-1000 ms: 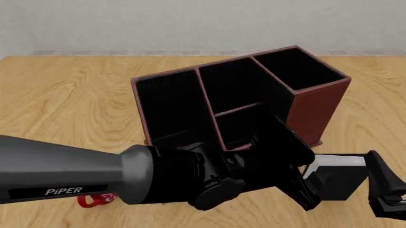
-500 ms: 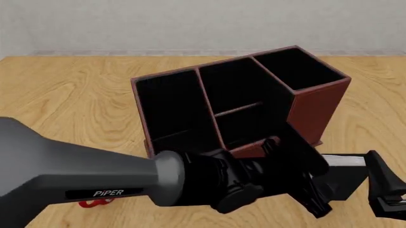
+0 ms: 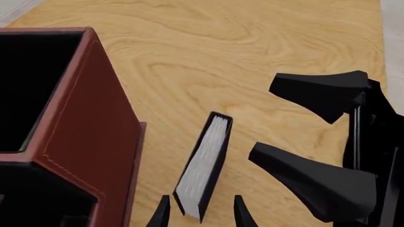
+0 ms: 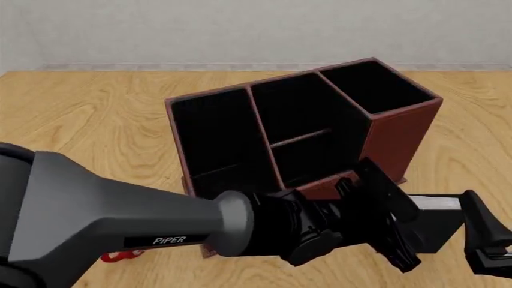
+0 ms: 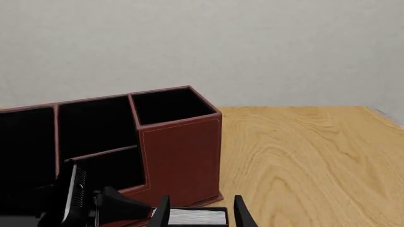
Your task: Pick up the book and place it in the back compartment of the caddy.
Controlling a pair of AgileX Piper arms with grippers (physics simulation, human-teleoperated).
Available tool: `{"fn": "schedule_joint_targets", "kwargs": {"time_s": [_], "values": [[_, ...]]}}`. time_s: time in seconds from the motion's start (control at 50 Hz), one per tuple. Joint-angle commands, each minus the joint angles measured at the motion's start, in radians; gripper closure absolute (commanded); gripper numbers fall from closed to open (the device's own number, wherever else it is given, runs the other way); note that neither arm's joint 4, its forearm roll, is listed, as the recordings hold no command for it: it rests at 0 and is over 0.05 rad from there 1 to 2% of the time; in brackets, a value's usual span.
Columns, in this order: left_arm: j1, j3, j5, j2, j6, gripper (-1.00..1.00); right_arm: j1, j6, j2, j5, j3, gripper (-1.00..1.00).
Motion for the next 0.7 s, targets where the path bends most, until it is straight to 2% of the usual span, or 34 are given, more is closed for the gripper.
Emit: {"fn": "schedule_joint_targets", "kwargs": {"time_s": [0.02,0.3,0.7], "values": [[0.018,-0.021,0.001,0.031,0.002,-1.0,0.0,0.0,0.002,-0.003,0.0,-1.0],[0.036,-0.051,0.016,0.076,0.016,-1.0,0.001,-0.001,0.006,-0.007,0.0,-1.0],[0.011,-0.08,0.041,0.106,0.029,-1.0,0.001,0.001,0.009,-0.009,0.001,-1.0]]}}
